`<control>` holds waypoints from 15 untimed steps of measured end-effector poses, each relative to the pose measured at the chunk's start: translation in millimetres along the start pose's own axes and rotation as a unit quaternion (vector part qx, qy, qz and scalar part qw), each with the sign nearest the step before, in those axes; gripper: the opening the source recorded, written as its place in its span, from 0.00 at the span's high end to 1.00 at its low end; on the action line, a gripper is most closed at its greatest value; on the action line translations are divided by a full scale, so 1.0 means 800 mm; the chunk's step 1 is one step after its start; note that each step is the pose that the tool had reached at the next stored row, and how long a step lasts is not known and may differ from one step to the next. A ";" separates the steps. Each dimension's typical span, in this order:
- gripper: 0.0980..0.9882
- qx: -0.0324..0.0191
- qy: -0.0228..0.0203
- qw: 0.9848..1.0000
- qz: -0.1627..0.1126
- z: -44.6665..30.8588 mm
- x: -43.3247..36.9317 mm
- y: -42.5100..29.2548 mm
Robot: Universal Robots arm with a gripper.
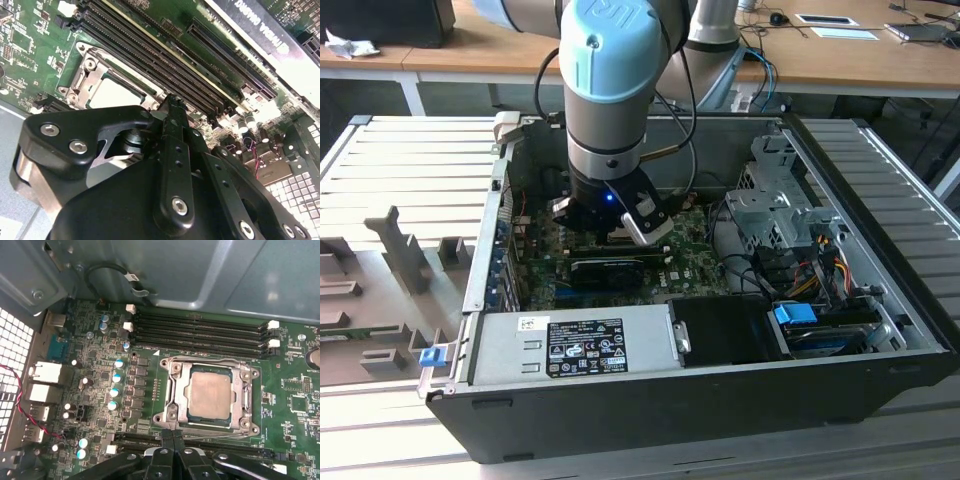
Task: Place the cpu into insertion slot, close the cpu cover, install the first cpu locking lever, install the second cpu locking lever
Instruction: 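Install the second cpu locking lever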
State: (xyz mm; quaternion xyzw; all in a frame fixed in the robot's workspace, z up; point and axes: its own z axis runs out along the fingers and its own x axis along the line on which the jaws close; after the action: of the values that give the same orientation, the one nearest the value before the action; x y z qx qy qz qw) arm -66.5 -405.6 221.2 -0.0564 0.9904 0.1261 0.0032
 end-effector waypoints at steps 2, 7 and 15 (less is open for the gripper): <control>0.99 0.000 0.000 1.000 0.000 0.0002 0.001 -0.0001; 0.99 -0.002 -0.001 1.000 0.004 0.0049 0.003 -0.0010; 0.99 -0.019 -0.004 1.000 0.006 0.0069 0.009 -0.0014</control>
State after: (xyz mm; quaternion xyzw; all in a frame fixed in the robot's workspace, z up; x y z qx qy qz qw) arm -73.8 -406.2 215.5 -0.0500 0.9881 0.1455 0.0050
